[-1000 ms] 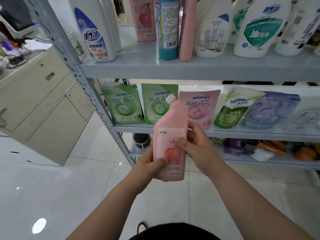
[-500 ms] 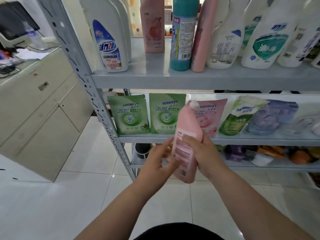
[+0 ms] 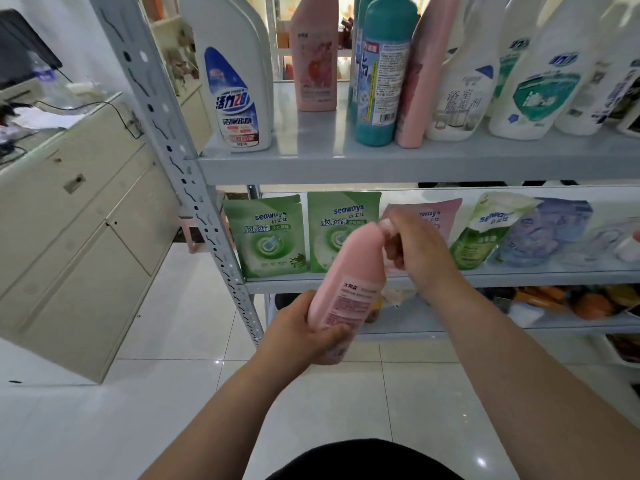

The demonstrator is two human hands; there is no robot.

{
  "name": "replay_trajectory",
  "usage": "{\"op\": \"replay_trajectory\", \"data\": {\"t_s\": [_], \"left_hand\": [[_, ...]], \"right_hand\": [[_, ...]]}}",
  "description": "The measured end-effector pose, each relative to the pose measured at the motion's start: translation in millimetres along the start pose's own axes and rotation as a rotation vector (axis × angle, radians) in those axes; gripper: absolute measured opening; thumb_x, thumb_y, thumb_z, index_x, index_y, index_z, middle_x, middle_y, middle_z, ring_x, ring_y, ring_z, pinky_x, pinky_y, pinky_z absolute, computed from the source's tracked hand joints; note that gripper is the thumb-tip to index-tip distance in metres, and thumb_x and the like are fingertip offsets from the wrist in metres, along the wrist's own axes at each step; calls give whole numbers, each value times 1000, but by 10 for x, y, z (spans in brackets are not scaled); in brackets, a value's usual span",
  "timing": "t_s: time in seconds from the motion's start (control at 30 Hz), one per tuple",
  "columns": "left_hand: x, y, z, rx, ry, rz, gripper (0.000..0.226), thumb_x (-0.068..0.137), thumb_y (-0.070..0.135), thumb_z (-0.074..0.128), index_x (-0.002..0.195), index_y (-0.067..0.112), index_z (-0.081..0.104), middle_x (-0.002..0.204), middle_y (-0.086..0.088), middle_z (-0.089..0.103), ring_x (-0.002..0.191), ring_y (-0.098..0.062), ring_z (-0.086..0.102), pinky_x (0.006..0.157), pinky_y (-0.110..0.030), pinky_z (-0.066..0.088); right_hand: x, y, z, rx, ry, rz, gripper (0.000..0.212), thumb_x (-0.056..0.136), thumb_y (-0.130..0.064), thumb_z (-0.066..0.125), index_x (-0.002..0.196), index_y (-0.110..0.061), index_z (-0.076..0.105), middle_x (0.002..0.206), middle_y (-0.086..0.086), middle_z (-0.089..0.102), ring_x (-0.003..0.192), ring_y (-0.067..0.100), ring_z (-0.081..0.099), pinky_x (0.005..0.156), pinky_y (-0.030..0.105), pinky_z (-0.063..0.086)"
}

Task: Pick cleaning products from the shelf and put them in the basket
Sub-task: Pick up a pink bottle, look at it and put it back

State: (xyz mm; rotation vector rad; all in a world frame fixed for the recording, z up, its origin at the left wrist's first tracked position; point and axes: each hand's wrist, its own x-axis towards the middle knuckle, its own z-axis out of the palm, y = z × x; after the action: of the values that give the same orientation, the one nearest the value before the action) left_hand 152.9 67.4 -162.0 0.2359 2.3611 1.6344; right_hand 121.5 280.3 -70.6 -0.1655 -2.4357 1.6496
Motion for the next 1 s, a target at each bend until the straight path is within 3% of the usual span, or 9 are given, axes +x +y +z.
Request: {"op": "replay_trajectory", "data": {"t_s": [0.13, 0.33, 0.43, 0.53, 0.63, 0.7, 0.77, 0.9, 1.0], "left_hand": [[-21, 1, -101, -46, -49, 19, 54, 61, 56, 84, 111, 44, 64, 96, 16, 74, 85, -12, 75, 65, -38, 65], [-77, -18, -337, -363, -237, -4, 46, 70, 38, 87, 111, 25, 70, 111, -8, 78, 99, -29, 76, 77, -33, 62], [-75, -44, -428, -455, -316, 19, 55, 68, 42, 92, 112, 16, 70, 112, -15, 76, 100, -33, 75, 79, -36, 61], [-44, -28, -485, -514, -271, 0, 78, 55, 60, 95, 109, 9, 70, 104, -15, 77, 93, -29, 76, 75, -36, 62], [33, 18, -575, -614, -249, 6, 71, 50, 69, 92, 95, 16, 77, 92, -9, 79, 81, -21, 77, 67, -30, 62], [94, 97, -627, -681, -304, 6, 67, 50, 70, 92, 93, 20, 79, 90, -7, 79, 80, -20, 77, 67, -32, 62], [155, 209, -628, -740, -364, -18, 76, 48, 70, 93, 101, 18, 77, 94, -10, 78, 81, -23, 76, 73, -41, 63], [244, 474, -509, -786, -333, -110, 90, 51, 74, 85, 117, 16, 64, 93, -7, 78, 79, -21, 75, 68, -37, 63], [289, 547, -446, -629, -244, -39, 84, 69, 70, 66, 133, 18, 54, 115, -12, 73, 102, -31, 72, 82, -56, 62]], "right_hand": [[87, -163, 74, -157, -16, -95, 44, 101, -41, 44, 80, -3, 52, 71, 2, 47, 64, 11, 44, 65, 35, 33], [36, -350, 239, -427, 60, -576, 34, 104, -30, 35, 75, -20, 48, 65, 1, 53, 61, 15, 42, 56, 20, 33], [70, -420, 294, -505, 110, -790, 38, 102, -30, 32, 84, -11, 60, 70, 4, 61, 62, 20, 49, 58, 33, 36], [101, -453, 366, -310, -10, -648, 35, 102, -43, 35, 104, -21, 63, 88, -8, 66, 78, 12, 58, 68, 35, 45], [-1, -366, 514, 44, -325, -264, 38, 91, -70, 45, 121, -50, 56, 110, -20, 64, 103, 3, 61, 91, 30, 48], [-94, -262, 640, 403, -524, -30, 77, 76, -86, 57, 136, -38, 55, 133, -2, 65, 129, 21, 59, 112, 52, 43], [-170, -209, 750, 642, -616, 7, 108, 66, -88, 67, 144, -16, 48, 138, 19, 63, 129, 38, 59, 111, 60, 43], [-93, -309, 785, 752, -371, 46, 115, 49, -86, 81, 131, -10, 52, 112, 17, 73, 106, 33, 71, 91, 49, 56], [96, -322, 680, 567, -171, -62, 93, 49, -83, 83, 121, -32, 53, 109, 1, 71, 104, 24, 70, 92, 52, 58]]}}
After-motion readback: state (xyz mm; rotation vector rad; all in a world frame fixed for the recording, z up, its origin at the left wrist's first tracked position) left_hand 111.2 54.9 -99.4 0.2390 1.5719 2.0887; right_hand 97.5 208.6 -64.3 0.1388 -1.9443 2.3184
